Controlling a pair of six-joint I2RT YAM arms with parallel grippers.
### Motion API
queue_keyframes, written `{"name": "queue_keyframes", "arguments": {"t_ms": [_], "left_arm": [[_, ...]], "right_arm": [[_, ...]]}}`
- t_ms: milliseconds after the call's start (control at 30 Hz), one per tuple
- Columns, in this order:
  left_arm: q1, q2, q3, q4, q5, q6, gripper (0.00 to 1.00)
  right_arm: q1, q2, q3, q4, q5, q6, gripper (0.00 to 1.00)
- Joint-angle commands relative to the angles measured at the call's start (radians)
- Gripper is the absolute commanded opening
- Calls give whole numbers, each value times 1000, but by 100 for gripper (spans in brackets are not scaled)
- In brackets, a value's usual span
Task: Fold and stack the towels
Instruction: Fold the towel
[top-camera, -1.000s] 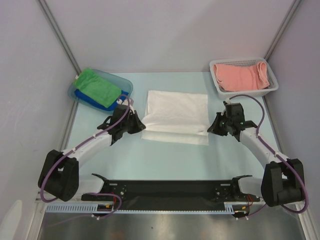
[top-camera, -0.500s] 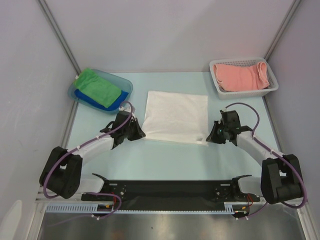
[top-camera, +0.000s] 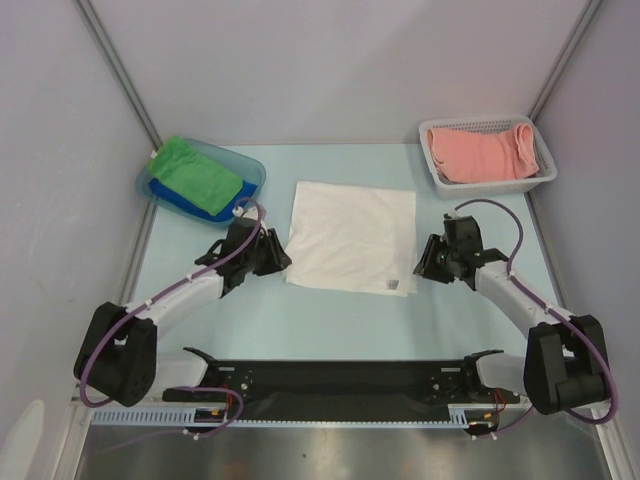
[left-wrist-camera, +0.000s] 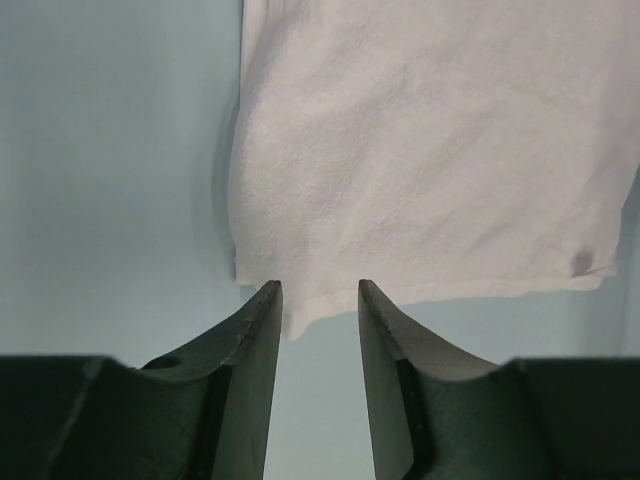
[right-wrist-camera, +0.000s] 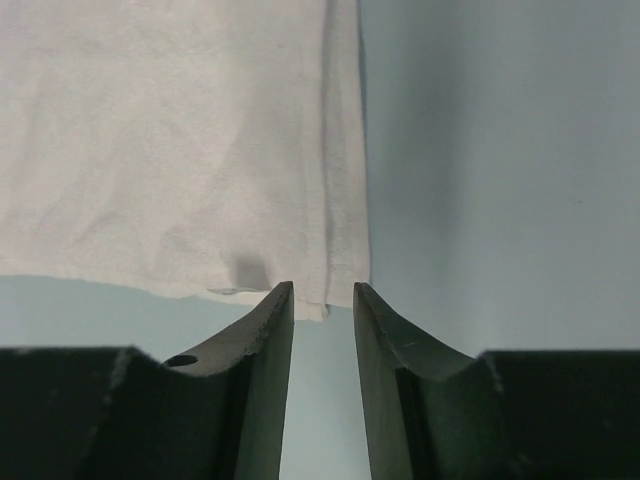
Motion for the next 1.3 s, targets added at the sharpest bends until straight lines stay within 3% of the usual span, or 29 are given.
{"name": "queue_keyframes", "arguments": {"t_ms": [0, 200, 433, 867, 1267], "left_arm": [[-1, -11, 79, -25, -47, 38, 41], [-1, 37, 62, 15, -41, 38, 41], [-1, 49, 53, 34, -33, 36, 41], [-1, 54, 58, 32, -26, 41, 41], [-1, 63, 61, 32, -21, 44, 40]], "right_arm": [[53, 7, 60, 6, 46, 15, 35], [135, 82, 20, 59, 106, 47, 29], [164, 99, 19, 59, 195, 58, 29], [167, 174, 13, 129, 184, 69, 32], [165, 177, 5, 143, 181, 76, 27]]}}
